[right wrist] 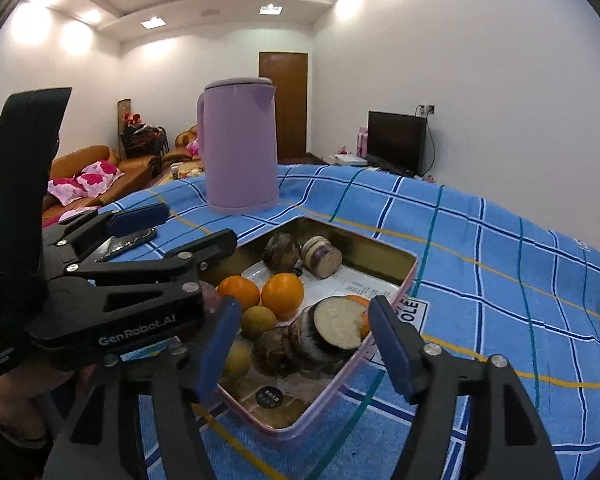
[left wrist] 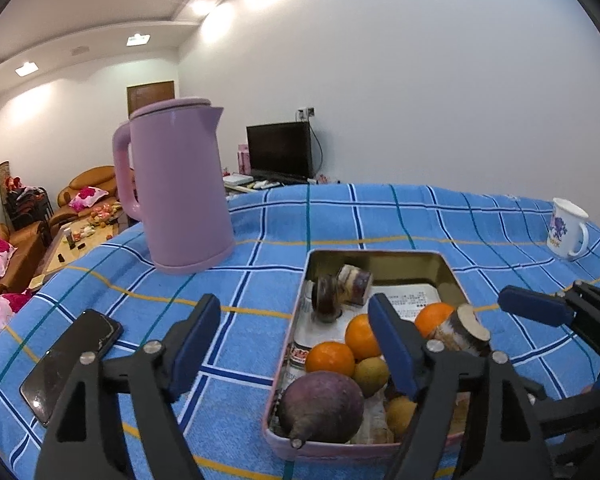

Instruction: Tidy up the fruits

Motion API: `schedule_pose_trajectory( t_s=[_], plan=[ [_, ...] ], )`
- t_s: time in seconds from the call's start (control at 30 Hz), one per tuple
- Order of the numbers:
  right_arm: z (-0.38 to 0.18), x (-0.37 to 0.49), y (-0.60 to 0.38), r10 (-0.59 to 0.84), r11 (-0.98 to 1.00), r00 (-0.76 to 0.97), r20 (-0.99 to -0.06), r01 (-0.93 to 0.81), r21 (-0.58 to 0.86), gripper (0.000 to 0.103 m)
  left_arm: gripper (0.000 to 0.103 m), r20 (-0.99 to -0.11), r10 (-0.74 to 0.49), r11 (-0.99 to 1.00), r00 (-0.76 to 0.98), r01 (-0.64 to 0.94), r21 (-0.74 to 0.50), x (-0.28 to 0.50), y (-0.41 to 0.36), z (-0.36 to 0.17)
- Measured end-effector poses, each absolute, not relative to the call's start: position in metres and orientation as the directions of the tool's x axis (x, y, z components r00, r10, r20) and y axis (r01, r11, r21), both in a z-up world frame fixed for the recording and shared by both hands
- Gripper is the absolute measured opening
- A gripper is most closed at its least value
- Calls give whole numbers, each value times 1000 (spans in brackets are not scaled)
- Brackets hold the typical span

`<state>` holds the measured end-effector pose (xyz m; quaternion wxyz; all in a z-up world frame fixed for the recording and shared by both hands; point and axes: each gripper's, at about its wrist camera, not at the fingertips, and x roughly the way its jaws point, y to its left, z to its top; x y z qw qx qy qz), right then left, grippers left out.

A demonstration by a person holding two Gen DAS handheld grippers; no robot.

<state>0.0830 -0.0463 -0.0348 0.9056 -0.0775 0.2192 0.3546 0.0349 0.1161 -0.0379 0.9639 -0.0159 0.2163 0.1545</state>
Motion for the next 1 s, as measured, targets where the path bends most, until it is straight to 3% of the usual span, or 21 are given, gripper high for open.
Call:
schedule_pose_trajectory(
  t_s=[0.3,0.57,0.73,1.0],
  plan=[
    [-29,71,-57,558,791,728,-398,-611,-9,74,87,-378,300,949,876,-315,22,26,118,-35],
    [-30,80,-77,488,858,773,-405,-510,59,75,92,-367,307,946,878,-324,19,24,118,-33],
    [-28,75,-81,476,868,791,-385,-493,60,81,94,-362,309,946,879,-323,24,24,117,-33],
    [-28,76,-80,476,868,790,-387,-494,59,81,94,-361,310,945,880,-325,19,22,118,-33]
  ],
)
